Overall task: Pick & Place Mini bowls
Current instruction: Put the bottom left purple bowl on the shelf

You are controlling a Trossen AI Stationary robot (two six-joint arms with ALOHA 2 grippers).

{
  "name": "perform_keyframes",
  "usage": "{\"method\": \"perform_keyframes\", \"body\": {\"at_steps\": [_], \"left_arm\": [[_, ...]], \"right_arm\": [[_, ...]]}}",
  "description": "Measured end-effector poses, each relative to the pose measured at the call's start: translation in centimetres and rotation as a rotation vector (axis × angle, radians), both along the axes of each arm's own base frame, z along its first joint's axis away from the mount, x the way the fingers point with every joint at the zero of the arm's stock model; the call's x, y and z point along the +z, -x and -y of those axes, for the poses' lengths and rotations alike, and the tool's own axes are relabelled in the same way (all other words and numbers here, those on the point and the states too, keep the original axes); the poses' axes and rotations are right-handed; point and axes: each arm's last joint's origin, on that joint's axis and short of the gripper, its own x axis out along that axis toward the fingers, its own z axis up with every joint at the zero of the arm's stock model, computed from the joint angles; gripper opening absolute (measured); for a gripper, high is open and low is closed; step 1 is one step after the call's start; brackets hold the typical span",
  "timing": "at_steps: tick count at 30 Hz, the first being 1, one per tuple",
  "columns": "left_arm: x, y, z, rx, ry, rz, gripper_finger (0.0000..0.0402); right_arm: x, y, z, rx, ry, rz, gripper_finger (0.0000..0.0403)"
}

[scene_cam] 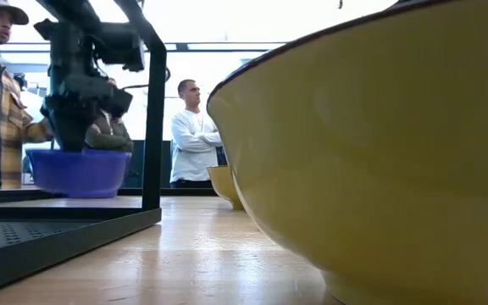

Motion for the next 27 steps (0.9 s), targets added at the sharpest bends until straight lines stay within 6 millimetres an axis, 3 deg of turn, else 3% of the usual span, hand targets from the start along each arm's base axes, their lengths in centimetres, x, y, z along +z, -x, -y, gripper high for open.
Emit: {"method": "perform_keyframes", "body": {"at_steps": [12, 27], "left_arm": [[4.6, 0.4, 2.4, -0.137, 0.008, 0.026, 0.0], [5.6, -0.4, 8.1, -0.287, 0.064, 0.141, 0.0]], "right_arm": [[0.0, 0.0, 0.0, 0.0, 0.0, 0.001, 0.0008], [0.0, 0.0, 0.0, 0.0, 0.001, 0.0, 0.0008]]}}
